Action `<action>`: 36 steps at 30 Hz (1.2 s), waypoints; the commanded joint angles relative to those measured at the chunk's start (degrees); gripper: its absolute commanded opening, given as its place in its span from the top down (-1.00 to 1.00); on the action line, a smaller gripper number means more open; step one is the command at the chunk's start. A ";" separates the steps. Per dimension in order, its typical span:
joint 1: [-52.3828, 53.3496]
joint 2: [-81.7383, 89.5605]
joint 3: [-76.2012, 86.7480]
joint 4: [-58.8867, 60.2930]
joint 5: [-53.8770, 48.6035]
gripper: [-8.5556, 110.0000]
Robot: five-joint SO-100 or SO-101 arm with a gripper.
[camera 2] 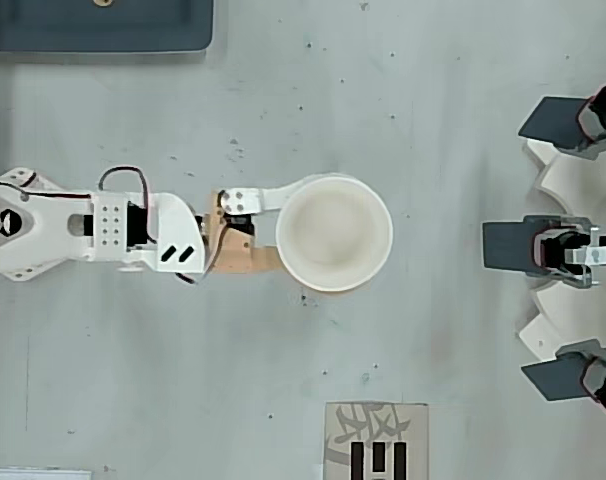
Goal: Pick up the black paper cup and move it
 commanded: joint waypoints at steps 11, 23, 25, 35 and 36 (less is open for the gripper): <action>1.23 -9.93 -22.06 7.65 0.26 0.62; 1.41 -16.35 -30.50 9.40 0.00 0.63; 1.49 -16.87 -31.03 9.40 0.00 0.63; 1.49 -17.40 -31.11 9.40 0.18 0.64; 1.49 -17.40 -31.11 9.40 0.18 0.64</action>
